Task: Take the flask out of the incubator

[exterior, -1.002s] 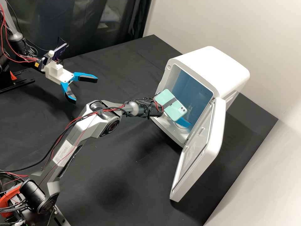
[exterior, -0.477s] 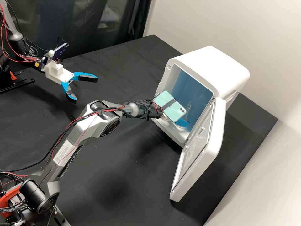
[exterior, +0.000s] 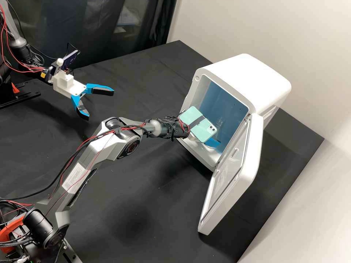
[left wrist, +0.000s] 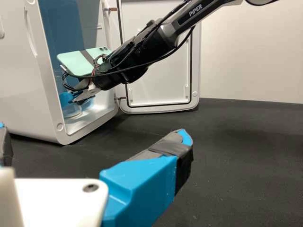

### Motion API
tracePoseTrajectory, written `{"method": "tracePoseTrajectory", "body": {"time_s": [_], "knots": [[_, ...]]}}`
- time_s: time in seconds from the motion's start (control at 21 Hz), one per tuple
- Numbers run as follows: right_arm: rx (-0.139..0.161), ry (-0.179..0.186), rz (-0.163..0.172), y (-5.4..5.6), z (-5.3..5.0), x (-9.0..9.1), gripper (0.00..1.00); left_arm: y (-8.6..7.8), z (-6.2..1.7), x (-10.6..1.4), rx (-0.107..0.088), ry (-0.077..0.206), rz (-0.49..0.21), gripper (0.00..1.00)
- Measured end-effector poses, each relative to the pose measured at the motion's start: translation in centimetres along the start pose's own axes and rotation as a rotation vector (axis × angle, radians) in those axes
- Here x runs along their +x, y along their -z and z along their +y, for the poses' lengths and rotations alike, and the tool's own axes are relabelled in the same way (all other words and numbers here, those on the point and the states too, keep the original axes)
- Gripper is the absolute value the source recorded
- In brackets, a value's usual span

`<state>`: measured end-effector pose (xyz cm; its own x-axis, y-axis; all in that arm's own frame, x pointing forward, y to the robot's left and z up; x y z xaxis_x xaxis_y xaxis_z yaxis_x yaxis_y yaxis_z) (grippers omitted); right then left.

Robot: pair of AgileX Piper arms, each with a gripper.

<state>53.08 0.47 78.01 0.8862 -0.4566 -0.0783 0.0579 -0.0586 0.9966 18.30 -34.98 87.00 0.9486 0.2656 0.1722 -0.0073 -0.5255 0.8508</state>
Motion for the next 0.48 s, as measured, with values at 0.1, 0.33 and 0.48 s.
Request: {"method": "tracePoseTrajectory", "body": {"time_s": [0.1, 0.33, 0.48], "knots": [[-0.001, -0.001, 0.000, 0.00, 0.01, 0.00, 0.00, 0.00, 0.00, 0.00, 0.000, 0.000, 0.000, 1.00], [0.020, -0.003, 0.002, 0.02, 0.03, 0.00, 0.00, 0.00, 0.00, 0.00, 0.000, 0.000, 0.000, 1.00], [0.030, -0.004, 0.004, 0.04, 0.04, 0.00, 0.00, 0.00, 0.00, 0.00, 0.000, 0.000, 0.000, 1.00]]}}
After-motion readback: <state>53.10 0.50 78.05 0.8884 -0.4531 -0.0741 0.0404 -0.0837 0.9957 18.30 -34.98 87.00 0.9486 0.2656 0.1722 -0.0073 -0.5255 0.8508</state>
